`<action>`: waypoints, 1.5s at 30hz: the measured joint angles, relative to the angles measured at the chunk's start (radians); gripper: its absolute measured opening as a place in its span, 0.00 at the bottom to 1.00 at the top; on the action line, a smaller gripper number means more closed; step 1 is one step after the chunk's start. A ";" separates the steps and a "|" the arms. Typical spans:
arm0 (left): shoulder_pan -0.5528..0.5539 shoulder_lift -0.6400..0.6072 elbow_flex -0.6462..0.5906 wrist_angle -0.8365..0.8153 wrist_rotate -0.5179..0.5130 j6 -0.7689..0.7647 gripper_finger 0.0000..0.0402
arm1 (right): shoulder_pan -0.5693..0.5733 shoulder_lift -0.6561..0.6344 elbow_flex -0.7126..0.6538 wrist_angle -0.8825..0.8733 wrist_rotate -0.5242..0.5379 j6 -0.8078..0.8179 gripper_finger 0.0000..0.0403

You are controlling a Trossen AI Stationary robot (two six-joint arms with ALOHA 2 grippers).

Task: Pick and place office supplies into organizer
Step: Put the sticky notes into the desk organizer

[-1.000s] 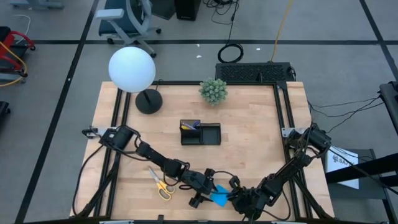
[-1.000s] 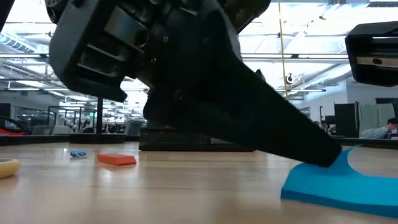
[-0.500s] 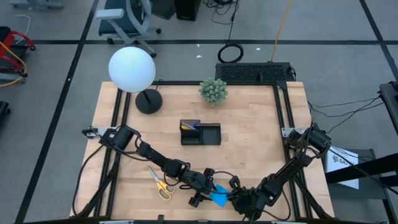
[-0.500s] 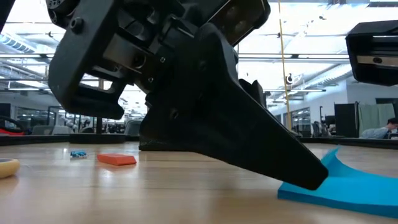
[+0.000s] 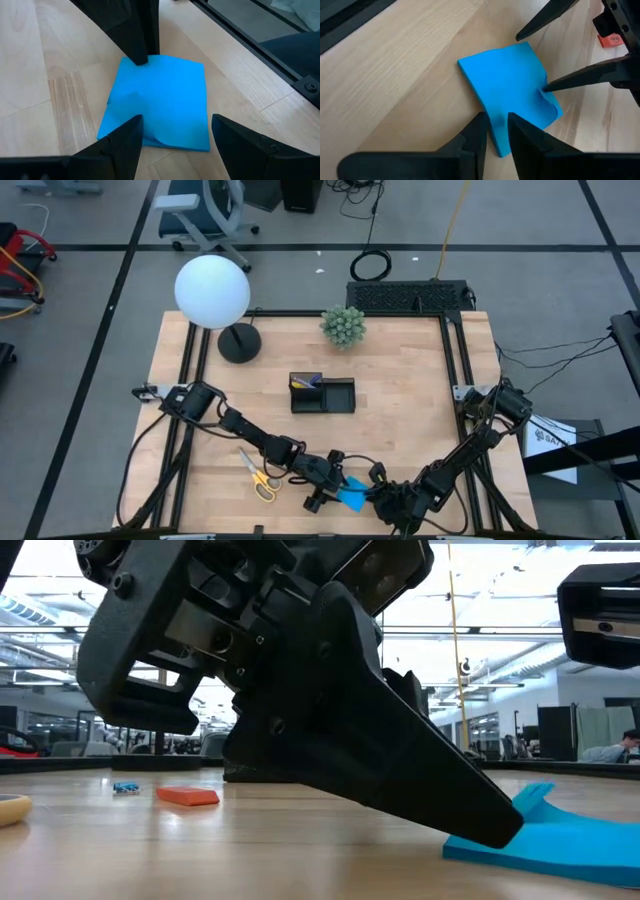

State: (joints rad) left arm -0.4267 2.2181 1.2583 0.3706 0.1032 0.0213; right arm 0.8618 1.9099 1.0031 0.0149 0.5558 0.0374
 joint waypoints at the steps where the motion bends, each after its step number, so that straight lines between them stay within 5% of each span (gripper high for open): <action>1: 0.000 0.000 0.000 0.002 -0.002 0.000 0.61 | -0.003 0.000 0.000 0.000 0.007 0.002 0.18; 24: 0.001 -0.003 -0.002 0.042 0.000 0.025 0.61 | -0.065 0.000 0.000 0.003 0.019 0.021 0.18; 39: 0.006 -0.014 0.077 -0.011 -0.006 -0.074 0.61 | -0.062 -0.002 -0.001 -0.069 0.019 -0.227 0.18; 45: 0.006 -0.052 0.112 -0.150 -0.006 -0.060 0.61 | -0.072 -0.002 -0.002 -0.054 0.020 -0.295 0.18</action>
State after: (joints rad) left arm -0.4209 2.1663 1.3699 0.2209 0.0967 -0.0389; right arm 0.7896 1.9076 1.0015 -0.0389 0.5758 -0.2572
